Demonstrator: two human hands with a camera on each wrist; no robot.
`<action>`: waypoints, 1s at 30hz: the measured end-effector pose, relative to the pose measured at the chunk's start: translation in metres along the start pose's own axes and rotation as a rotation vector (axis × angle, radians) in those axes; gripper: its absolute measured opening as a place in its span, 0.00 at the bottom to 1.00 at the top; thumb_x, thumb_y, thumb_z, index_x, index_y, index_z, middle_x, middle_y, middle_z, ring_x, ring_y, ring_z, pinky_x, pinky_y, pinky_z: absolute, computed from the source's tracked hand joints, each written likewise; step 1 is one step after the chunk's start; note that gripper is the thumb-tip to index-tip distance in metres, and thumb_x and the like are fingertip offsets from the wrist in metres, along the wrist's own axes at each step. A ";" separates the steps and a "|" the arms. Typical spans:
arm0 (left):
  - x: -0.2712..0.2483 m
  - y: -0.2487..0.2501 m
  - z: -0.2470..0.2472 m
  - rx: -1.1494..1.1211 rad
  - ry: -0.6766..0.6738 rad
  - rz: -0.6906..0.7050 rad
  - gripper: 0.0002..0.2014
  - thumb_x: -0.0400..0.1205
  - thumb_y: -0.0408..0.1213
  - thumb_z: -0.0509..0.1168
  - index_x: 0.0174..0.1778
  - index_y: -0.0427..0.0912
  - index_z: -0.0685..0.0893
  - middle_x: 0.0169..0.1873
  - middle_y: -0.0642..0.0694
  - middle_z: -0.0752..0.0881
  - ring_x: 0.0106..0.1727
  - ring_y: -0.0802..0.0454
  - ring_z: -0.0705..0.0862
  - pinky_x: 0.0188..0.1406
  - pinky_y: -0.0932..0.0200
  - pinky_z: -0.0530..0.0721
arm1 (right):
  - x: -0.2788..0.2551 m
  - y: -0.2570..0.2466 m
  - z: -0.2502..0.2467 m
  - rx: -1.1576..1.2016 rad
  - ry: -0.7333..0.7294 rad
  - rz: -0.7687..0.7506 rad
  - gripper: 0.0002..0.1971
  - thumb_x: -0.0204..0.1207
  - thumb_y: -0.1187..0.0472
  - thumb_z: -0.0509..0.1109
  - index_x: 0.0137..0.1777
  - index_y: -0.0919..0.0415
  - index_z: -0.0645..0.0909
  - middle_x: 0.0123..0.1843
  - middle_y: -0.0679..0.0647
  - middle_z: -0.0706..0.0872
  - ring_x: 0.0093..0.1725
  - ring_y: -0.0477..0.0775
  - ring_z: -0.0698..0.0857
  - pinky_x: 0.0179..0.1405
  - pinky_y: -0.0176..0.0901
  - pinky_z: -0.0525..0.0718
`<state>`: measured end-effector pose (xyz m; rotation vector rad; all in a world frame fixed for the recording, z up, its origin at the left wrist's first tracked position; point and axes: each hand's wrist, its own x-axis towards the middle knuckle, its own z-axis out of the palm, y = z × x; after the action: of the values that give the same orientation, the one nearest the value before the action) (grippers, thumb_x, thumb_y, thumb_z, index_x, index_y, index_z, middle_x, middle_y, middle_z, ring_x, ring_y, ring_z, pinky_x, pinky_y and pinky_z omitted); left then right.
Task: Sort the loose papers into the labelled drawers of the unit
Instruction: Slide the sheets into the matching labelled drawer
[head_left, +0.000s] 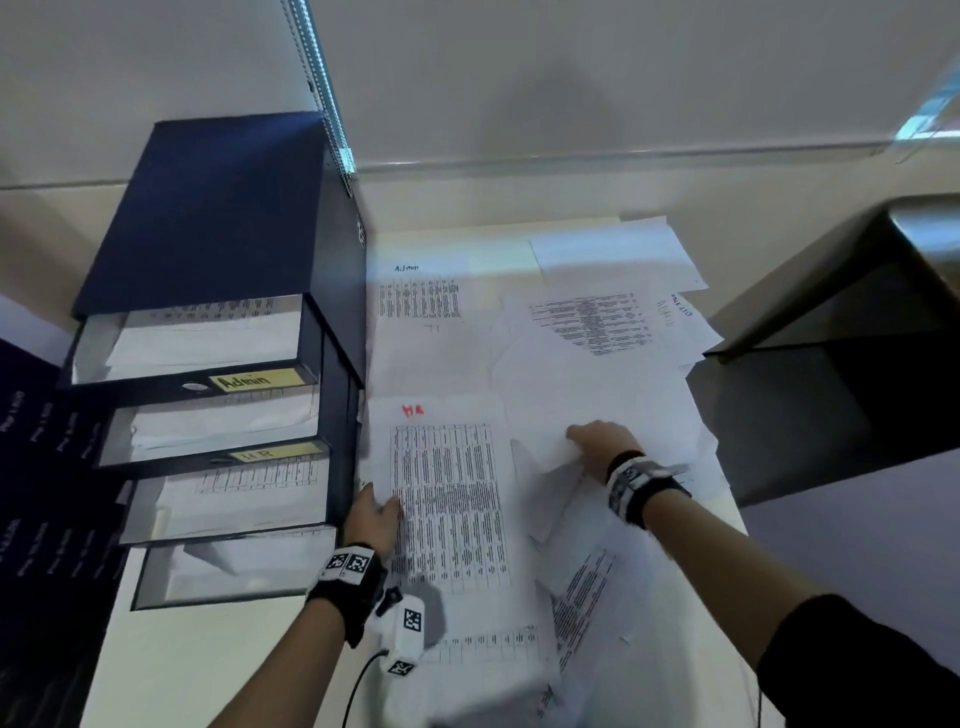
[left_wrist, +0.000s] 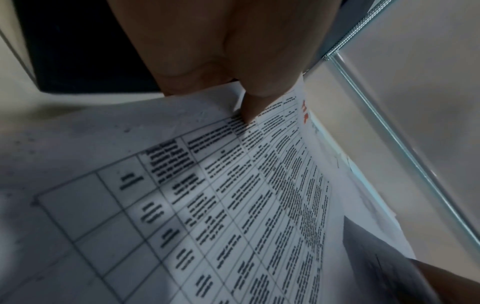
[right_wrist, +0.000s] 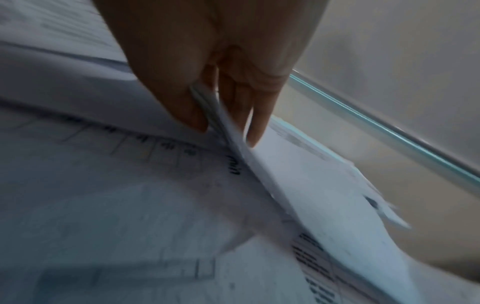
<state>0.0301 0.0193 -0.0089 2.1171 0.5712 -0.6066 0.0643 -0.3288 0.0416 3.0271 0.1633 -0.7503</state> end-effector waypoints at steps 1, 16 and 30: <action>0.001 0.000 -0.001 -0.021 0.001 0.018 0.21 0.87 0.41 0.63 0.74 0.35 0.73 0.65 0.31 0.83 0.62 0.36 0.84 0.69 0.41 0.80 | -0.003 0.006 -0.017 0.123 0.021 0.024 0.11 0.80 0.52 0.63 0.51 0.59 0.80 0.47 0.56 0.87 0.50 0.61 0.87 0.45 0.44 0.81; -0.060 0.064 -0.053 -0.297 0.034 0.496 0.23 0.87 0.24 0.58 0.74 0.51 0.81 0.65 0.42 0.88 0.28 0.67 0.69 0.25 0.78 0.74 | -0.056 0.017 -0.084 1.133 0.260 0.319 0.14 0.78 0.52 0.73 0.56 0.61 0.85 0.51 0.58 0.90 0.47 0.57 0.88 0.53 0.51 0.85; -0.130 0.103 -0.194 -0.488 0.176 0.696 0.18 0.84 0.30 0.68 0.69 0.48 0.85 0.64 0.48 0.88 0.70 0.44 0.81 0.77 0.35 0.70 | -0.062 -0.102 -0.091 1.307 0.425 0.085 0.55 0.58 0.19 0.67 0.82 0.49 0.63 0.73 0.58 0.77 0.68 0.56 0.81 0.62 0.53 0.83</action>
<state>0.0315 0.0985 0.2341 1.7421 0.0339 0.1087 0.0408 -0.2292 0.1515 4.3070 -0.7552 -0.1423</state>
